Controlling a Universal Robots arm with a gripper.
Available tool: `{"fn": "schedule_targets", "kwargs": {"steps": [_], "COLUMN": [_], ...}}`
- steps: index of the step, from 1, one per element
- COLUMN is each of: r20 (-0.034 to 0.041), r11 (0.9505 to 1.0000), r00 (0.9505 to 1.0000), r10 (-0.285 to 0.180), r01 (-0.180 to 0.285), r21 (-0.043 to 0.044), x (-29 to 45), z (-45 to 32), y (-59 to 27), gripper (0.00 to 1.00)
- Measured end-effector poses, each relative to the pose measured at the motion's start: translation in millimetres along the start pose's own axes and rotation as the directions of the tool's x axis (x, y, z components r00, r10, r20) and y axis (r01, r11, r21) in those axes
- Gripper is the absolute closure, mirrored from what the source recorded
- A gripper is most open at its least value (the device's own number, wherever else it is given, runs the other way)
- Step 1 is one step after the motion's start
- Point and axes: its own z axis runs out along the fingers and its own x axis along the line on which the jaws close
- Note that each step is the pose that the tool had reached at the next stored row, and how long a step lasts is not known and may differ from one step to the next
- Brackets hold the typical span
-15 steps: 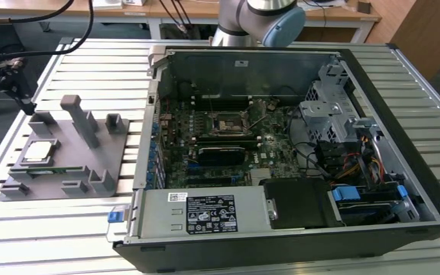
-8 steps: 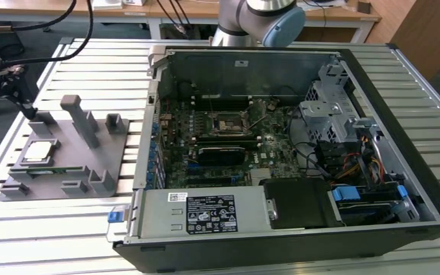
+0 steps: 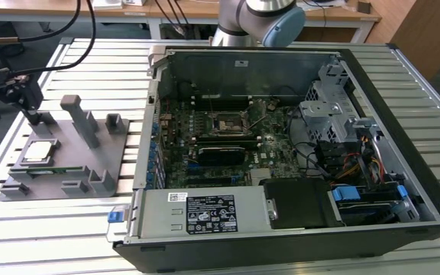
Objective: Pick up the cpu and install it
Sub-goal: 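Pick up the cpu and move it towards the insertion slot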
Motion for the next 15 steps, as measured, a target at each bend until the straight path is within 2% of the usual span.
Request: {"fn": "schedule_targets", "kwargs": {"steps": [4,10,15], "r20": [0.0,0.0002,0.0002], "r11": [1.0,0.9999,0.9999], "r00": [1.0,0.9999,0.9999], "r10": [0.006,0.012,0.012], "r01": [-0.006,-0.012,-0.012], "r21": [0.0047,0.0047,0.0047], "x": [0.1,0.4,1.9], "z": [7.2,18.0,22.9], "y": [-0.3,-0.6,-0.8], "gripper": [0.3,0.3,0.3]}}
